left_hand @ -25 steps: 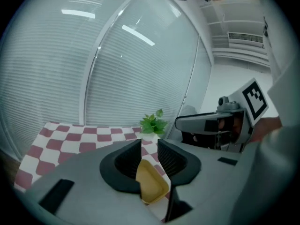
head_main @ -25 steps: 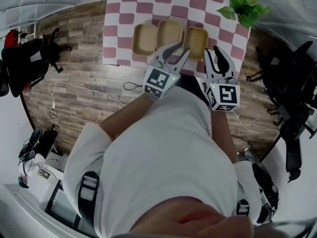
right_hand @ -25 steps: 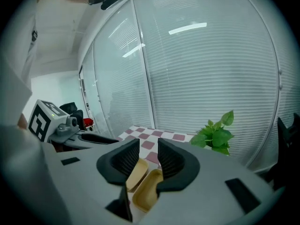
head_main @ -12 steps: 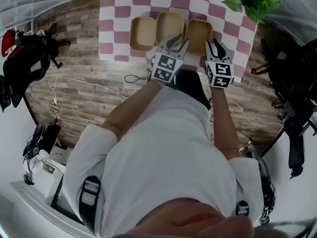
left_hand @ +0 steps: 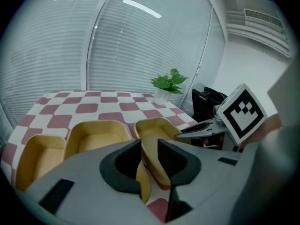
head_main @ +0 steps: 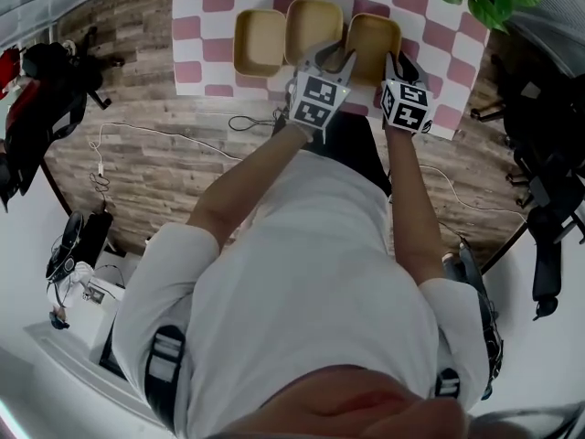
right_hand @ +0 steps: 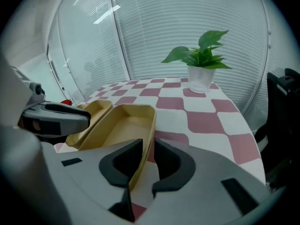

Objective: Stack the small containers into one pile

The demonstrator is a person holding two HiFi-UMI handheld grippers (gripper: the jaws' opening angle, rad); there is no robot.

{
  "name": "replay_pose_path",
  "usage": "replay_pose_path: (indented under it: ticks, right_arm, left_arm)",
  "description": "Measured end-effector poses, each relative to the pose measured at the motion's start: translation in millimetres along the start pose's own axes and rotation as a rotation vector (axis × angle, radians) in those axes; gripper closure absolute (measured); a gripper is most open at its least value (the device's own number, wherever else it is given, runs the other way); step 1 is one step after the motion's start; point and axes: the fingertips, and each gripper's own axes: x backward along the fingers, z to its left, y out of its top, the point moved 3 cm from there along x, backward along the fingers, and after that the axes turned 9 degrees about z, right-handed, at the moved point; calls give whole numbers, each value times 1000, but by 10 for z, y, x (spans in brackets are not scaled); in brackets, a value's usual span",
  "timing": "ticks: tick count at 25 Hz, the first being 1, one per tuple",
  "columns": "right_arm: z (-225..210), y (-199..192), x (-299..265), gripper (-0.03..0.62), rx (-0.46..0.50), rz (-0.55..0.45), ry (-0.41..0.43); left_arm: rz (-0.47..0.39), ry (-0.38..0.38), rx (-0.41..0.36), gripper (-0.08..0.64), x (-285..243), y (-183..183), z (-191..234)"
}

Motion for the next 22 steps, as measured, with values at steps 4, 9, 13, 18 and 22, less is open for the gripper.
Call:
replay_pose_path:
  ticks: [4,9,13,18,22]
  right_arm:
    - [-23,-66,-89,551,-114,28,3]
    - [-63,-20,-19,558,-219,16,7]
    - [-77,135,153,558,-252,-9,14]
    - [-29,366,502,558,-273,-58,27]
    - [38,558,813,558,-279,-103,39]
  left_arm:
    - [14,0,-6,459,2,-2,12]
    - [10,-4,-2,457,89,38,18]
    - [-14,-35,10,448,205,181,-50]
    - [-77,-68,30,439,513,451,-176]
    - [-126,-96,34,437,796,668,-293]
